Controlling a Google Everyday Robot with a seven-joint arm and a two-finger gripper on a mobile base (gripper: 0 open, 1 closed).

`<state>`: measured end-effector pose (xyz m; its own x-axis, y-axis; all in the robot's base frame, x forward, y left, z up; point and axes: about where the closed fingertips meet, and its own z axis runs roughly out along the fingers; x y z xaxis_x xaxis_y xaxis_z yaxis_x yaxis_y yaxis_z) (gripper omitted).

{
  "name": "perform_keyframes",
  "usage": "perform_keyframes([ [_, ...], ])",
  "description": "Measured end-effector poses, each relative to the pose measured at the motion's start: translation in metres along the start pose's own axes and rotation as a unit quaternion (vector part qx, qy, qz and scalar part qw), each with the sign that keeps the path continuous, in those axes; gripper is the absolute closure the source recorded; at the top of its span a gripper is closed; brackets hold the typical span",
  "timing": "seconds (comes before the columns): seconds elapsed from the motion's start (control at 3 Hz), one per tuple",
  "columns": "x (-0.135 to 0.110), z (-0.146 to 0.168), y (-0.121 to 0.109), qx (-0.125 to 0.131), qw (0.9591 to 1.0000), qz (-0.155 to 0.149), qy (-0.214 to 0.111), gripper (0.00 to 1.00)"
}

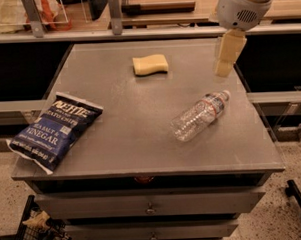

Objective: Move sponge near blue chip bag

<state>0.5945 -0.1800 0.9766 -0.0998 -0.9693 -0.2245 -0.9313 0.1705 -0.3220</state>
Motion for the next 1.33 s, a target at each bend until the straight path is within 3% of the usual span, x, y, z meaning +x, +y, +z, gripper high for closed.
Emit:
perform_keyframes([
  [0.33, 0.001, 0.013, -0.021, 0.02, 0.9991, 0.023, -0.028, 0.0],
  [0.67, 0.001, 0.038, -0.058, 0.035, 0.9945, 0.06, -0.078, 0.0],
  [1.0, -0.005, 0.064, -0.103, 0.056, 0.9864, 0.092, -0.124, 0.0],
  [1.33, -0.005, 0.065, -0.102, 0.055, 0.9865, 0.091, -0.124, 0.0],
])
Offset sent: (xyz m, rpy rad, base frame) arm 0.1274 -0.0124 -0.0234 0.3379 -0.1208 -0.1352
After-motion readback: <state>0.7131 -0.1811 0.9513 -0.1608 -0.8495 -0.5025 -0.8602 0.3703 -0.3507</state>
